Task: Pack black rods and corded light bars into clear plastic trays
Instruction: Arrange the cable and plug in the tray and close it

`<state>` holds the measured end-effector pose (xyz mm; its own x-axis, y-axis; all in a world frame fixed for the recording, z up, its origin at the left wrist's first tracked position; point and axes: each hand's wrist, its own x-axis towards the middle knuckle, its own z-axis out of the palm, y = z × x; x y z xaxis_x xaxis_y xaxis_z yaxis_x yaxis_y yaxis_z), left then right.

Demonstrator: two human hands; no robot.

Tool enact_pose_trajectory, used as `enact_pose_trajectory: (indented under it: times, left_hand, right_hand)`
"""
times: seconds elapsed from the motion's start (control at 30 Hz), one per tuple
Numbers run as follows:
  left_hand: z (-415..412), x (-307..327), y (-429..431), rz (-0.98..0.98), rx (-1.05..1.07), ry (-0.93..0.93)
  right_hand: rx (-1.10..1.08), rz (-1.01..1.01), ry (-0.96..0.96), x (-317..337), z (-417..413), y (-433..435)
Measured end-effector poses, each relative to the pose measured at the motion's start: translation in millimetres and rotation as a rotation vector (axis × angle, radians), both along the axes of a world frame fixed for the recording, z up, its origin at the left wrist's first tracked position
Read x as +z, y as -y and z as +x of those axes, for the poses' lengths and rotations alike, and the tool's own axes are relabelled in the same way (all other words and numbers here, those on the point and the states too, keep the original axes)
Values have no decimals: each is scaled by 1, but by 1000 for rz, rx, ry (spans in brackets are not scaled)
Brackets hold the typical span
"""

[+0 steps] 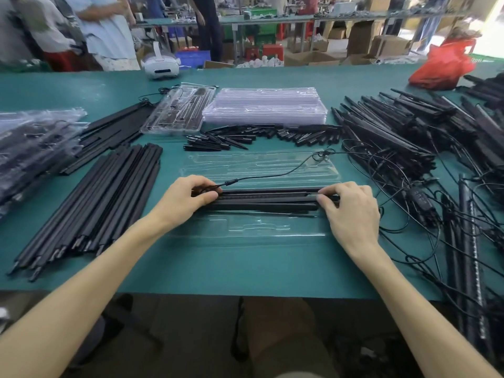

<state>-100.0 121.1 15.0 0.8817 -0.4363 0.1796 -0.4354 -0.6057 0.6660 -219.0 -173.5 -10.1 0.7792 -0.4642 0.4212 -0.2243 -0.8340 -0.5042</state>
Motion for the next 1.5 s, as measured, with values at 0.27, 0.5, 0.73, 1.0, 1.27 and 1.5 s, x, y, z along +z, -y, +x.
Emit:
enact_pose_trajectory:
  times: [0.27, 0.5, 0.73, 1.0, 1.27, 1.5]
  left_hand:
    - [0, 0, 8, 103, 41, 69]
    - [-8, -3, 51, 116, 161, 85]
    - [-17, -6, 76, 150, 53, 105]
    - [-18, -10, 75, 182, 30, 174]
    - [-19, -14, 72, 167, -16, 189]
    - [-18, -6, 69, 61, -119, 68]
  right_hand:
    - [1, 2, -5, 1, -1, -2]
    - [-6, 27, -4, 3, -1, -2]
    - [3, 35, 5, 4, -1, -1]
    - [-5, -23, 1, 4, 0, -2]
    - [113, -246, 82, 5, -6, -12]
    - [136, -280, 58, 5, -7, -13]
